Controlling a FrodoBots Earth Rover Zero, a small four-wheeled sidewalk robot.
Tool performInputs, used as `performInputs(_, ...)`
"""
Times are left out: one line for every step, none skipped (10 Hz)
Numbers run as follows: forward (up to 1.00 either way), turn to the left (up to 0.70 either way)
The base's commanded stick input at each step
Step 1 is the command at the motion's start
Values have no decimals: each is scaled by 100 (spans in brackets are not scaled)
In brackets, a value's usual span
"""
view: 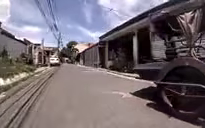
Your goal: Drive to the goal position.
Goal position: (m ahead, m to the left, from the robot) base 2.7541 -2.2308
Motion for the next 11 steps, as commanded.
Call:
performInputs(85,0)
performInputs(85,0)
performInputs(85,0)
performInputs(85,8)
performInputs(85,23)
performInputs(85,34)
performInputs(85,34)
performInputs(85,34)
performInputs(85,34)
performInputs(85,34)
performInputs(85,23)
